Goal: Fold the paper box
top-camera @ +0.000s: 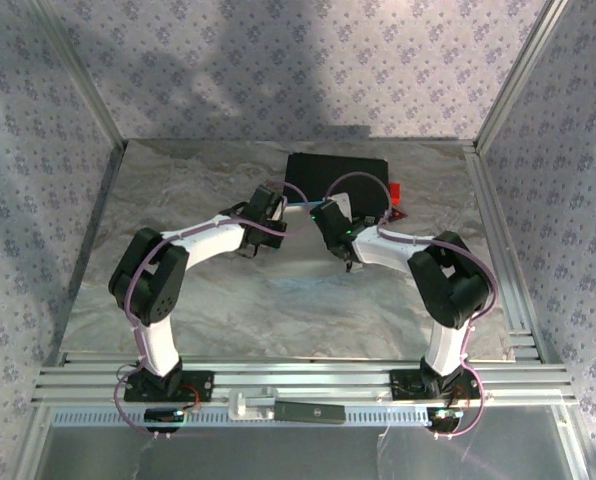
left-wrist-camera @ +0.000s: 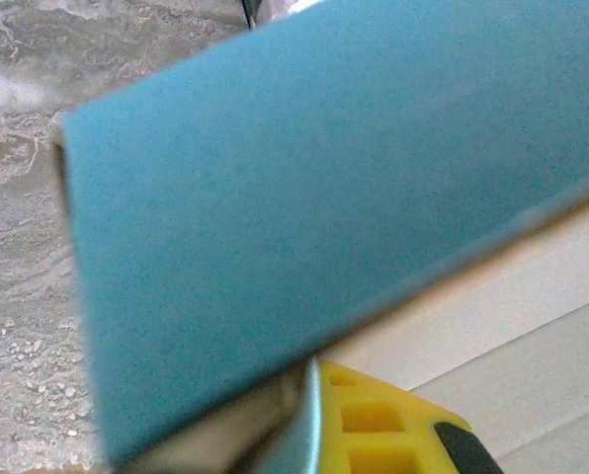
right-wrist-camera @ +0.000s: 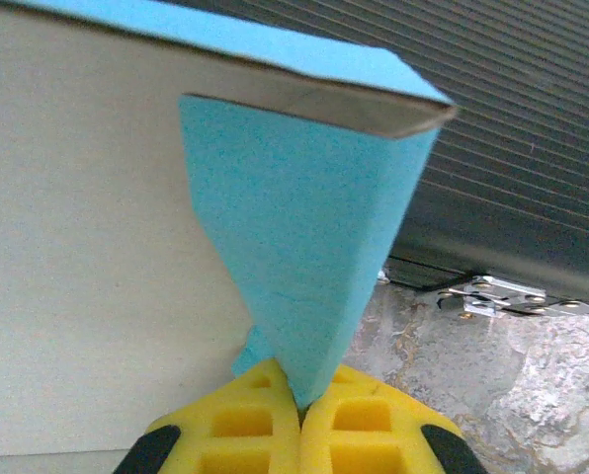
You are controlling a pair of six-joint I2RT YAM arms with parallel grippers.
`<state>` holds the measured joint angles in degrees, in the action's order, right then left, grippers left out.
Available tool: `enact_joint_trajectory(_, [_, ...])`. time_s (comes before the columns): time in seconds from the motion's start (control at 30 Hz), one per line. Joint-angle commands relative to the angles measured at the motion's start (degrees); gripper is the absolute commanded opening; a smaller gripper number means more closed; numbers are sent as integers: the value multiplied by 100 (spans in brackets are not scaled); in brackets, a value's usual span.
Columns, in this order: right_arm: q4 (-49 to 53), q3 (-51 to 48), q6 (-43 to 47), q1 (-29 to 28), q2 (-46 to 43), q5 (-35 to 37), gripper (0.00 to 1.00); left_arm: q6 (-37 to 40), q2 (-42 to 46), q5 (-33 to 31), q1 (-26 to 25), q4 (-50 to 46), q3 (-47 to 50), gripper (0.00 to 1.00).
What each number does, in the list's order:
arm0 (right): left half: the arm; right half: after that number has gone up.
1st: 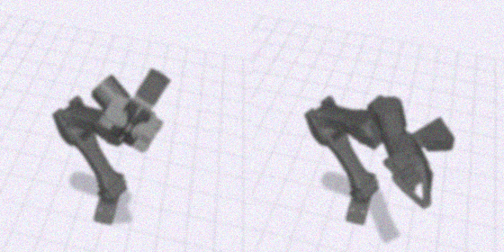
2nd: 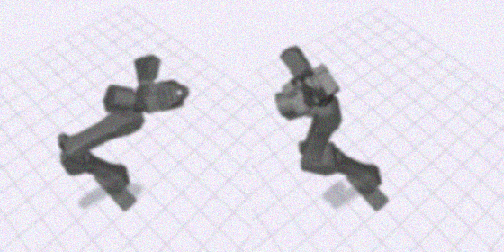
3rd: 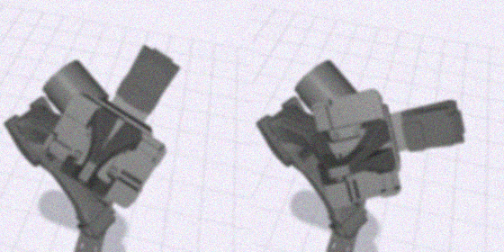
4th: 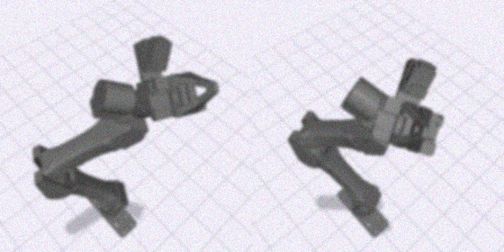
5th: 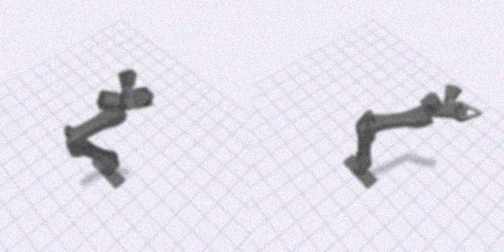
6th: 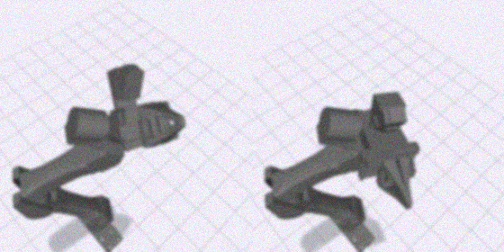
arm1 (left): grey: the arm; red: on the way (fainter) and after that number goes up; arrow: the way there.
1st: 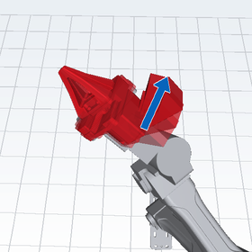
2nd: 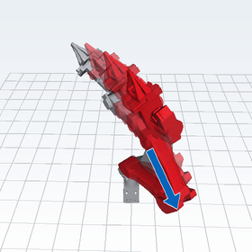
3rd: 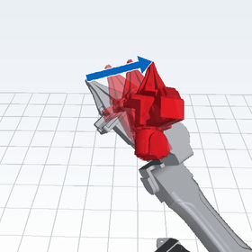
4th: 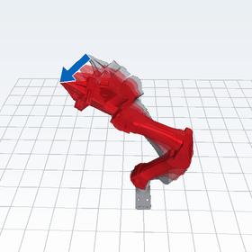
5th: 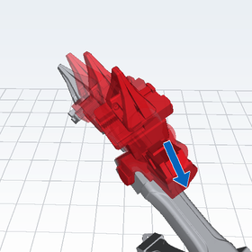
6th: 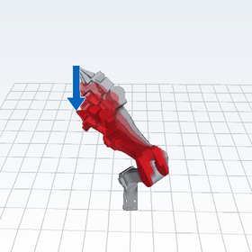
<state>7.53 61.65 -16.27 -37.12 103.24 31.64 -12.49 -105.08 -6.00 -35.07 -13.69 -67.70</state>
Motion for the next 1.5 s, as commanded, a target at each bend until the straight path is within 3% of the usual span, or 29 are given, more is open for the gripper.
enact_joint_trajectory(0.0, [-462, -234, 85, 224, -284, -1116, 9, 213, 215, 211, -217, -158, 92, 0])
enact_joint_trajectory(0.13, [-823, -474, 20, 542, -497, -1862, 18, 219, 228, 187, -238, -166, 106, 0])
enact_joint_trajectory(0.33, [-929, -514, 10, 801, -576, -2323, 25, 221, 216, 178, -255, -160, 109, 0])
enact_joint_trajectory(0.97, [-1051, -590, 115, 1083, -439, -2276, 35, 261, 216, 165, -260, -168, 161, 0])
enact_joint_trajectory(1.37, [-1030, -404, 226, 1024, -171, -2592, 33, 289, 207, 222, -260, -155, 133, 0])
enact_joint_trajectory(1.47, [-937, -356, 248, 942, -127, -2368, 17, 291, 207, 229, -263, -151, 135, 0])
